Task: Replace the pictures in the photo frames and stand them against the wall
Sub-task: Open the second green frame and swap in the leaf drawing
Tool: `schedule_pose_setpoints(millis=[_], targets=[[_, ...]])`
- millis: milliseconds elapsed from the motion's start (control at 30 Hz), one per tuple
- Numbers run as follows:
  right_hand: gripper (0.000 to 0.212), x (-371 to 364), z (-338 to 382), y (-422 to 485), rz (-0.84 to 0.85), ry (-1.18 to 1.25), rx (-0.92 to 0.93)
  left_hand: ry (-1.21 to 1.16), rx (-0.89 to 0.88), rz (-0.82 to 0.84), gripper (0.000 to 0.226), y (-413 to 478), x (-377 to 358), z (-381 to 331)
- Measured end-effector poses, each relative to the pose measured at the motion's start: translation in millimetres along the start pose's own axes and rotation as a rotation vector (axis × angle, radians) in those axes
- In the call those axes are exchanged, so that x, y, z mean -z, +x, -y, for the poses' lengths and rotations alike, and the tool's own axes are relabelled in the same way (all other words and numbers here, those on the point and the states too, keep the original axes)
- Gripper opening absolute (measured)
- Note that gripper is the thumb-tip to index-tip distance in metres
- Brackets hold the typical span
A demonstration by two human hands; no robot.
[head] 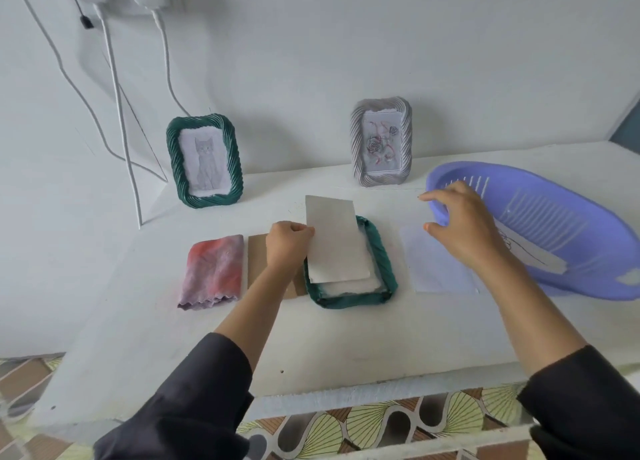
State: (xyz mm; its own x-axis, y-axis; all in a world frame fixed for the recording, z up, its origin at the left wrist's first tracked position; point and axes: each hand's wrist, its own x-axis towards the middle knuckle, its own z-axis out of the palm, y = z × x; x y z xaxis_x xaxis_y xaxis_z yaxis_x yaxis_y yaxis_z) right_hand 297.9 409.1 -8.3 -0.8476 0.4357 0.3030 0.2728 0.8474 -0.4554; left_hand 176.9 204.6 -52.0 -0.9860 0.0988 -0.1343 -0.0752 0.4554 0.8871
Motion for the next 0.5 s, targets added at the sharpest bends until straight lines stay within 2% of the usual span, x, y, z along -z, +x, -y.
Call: schedule_pose_setpoints(millis=[100,167,233,300,433,500], targets=[[0.059,16.4,-7.1,-4.5,0.018,-0.194,-0.071,-0.062,-0.039,-0.033,0.019,1.9,2.3,-11.3],[0.070,28.5,-15.7,-11.7,0.198,-0.351,-0.188,-0.076,-0.085,-0.069,0.011,0.6,1.4,-18.9],[0.073,36.8,-26.0,-22.1,0.352,-0.354,-0.270,-0.101,-0.123,-0.061,0.009,-3.3,-2.4,-27.8],[0.065,42.7,-35.3,-30.4,0.407,-0.308,-0.302,-0.150,-0.138,0.003,0.006,-9.4,-11.2,-38.6],[0.033,49.3,-50.1,-28.7,0.343,-0.201,-0.245,-0.215,-0.083,0.180,0.012,-25.5,-46.7,-50.1],[0.031,54.7,-52.5,-25.5,0.343,-0.155,-0.201,-0.153,-0.080,0.223,0.007,-32.4,-70.4,-50.6]])
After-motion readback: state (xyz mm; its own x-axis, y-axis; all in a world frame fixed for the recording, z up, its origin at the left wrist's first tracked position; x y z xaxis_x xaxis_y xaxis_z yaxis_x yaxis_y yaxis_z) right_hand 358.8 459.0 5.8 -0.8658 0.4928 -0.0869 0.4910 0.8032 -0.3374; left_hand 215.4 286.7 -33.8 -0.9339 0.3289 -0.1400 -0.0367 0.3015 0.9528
